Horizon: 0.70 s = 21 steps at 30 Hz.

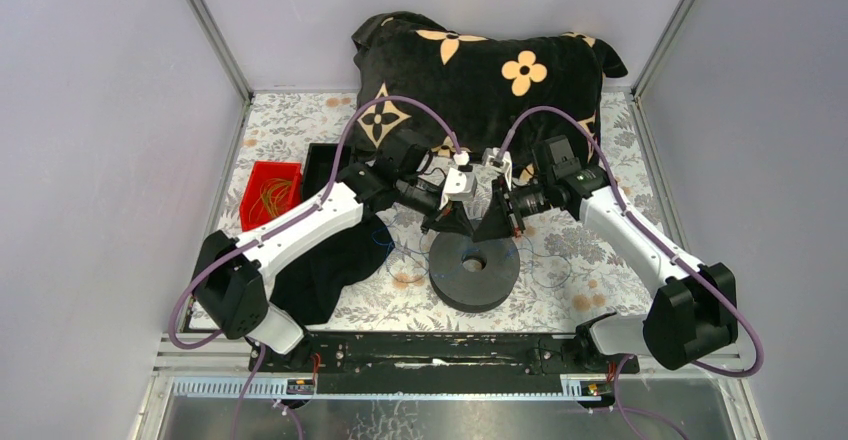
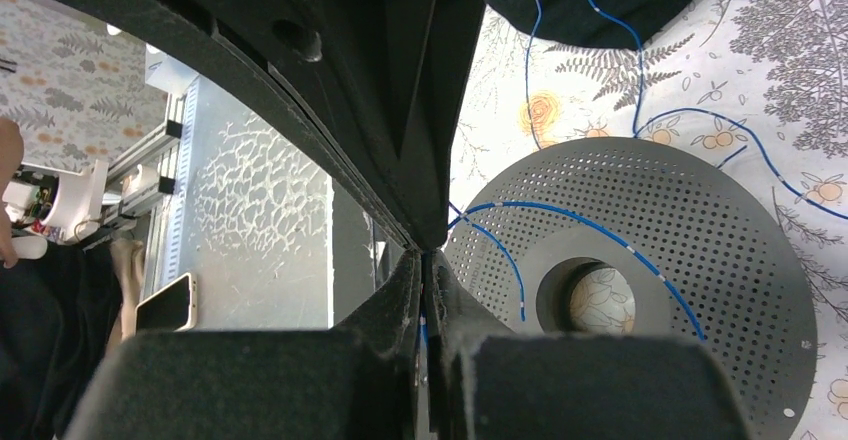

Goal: Wrap the cables

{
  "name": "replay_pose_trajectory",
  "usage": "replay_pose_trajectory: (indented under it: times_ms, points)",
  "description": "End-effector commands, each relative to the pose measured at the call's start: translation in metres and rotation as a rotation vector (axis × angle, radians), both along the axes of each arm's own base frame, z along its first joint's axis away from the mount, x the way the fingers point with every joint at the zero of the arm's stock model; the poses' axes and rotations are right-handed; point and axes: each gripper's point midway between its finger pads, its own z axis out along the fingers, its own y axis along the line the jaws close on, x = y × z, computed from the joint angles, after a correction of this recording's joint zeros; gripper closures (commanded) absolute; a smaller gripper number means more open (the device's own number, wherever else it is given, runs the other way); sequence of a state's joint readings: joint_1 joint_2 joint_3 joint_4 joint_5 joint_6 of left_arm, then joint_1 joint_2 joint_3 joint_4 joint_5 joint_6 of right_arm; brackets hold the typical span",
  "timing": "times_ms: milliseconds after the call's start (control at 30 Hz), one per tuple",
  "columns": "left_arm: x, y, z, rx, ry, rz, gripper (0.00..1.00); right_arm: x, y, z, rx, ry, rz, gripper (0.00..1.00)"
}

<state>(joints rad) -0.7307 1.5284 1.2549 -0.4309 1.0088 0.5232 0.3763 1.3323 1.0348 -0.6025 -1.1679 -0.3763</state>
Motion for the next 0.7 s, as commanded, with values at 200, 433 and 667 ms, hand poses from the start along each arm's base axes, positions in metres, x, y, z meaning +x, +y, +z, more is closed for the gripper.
replay_pose_trajectory:
  times_ms: [200, 433, 667]
  points:
    - [-0.017, 0.014, 0.002, 0.024, 0.065, 0.003, 1.0, 0.021, -0.014, 0.01, 0.007, -0.15, -0.039, 1.0]
    - [-0.013, 0.017, 0.005, 0.005, 0.085, 0.016, 1.0, 0.016, -0.018, 0.008, 0.003, -0.158, -0.028, 1.0]
    - [-0.001, 0.012, 0.01, -0.022, 0.037, 0.052, 1.0, 0.008, -0.014, 0.014, 0.058, -0.146, 0.017, 1.0]
